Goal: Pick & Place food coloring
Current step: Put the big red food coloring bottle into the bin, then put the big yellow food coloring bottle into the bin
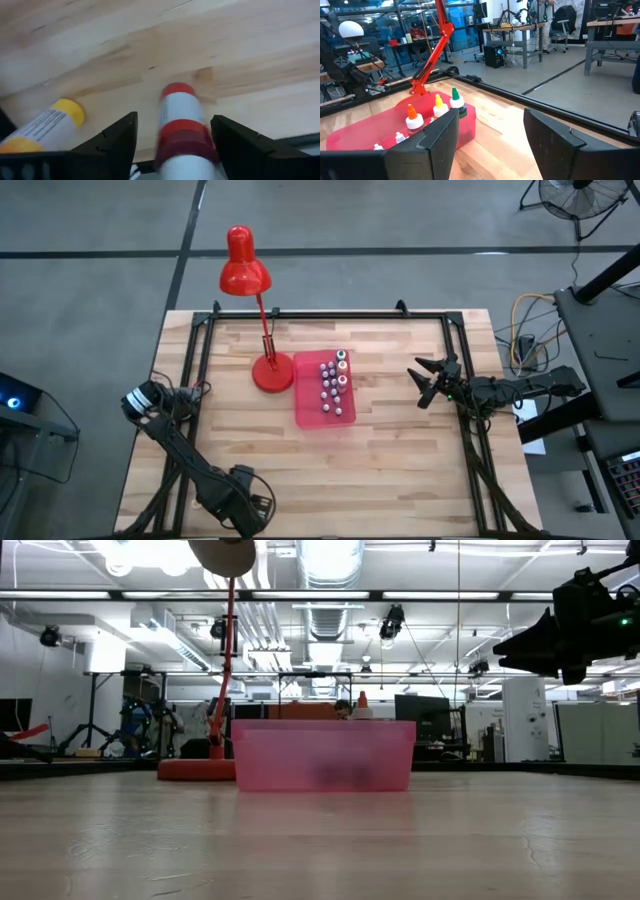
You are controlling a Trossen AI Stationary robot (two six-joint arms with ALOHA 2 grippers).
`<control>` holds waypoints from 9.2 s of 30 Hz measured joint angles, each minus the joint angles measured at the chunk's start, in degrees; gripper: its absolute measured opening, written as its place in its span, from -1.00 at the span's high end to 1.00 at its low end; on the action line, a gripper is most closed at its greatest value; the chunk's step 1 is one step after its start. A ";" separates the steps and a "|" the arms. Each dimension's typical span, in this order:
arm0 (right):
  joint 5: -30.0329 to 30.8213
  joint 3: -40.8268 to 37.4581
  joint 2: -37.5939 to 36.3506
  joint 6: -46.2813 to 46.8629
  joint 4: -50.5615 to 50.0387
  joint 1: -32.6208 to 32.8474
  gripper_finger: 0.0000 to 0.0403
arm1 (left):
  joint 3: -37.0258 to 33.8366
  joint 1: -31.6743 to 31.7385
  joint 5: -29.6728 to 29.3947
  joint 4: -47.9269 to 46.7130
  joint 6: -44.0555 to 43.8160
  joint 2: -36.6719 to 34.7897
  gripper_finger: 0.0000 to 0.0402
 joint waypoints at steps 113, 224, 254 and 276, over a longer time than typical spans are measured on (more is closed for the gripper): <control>-0.02 0.00 -0.04 0.00 0.00 0.00 -0.07 | 58.01 50.17 -10.84 -23.13 115.45 29.34 0.43; -0.02 0.01 -0.01 0.02 -0.01 -0.01 -0.07 | 56.85 39.33 -19.41 -34.94 92.37 23.64 -0.04; -0.02 -0.01 -0.04 0.00 0.00 0.01 -0.07 | 40.57 14.62 -4.64 -31.74 35.11 20.75 -0.04; -0.02 0.00 -0.07 0.00 0.00 0.01 -0.07 | 0.95 10.12 -1.28 -20.28 44.84 -14.49 -0.04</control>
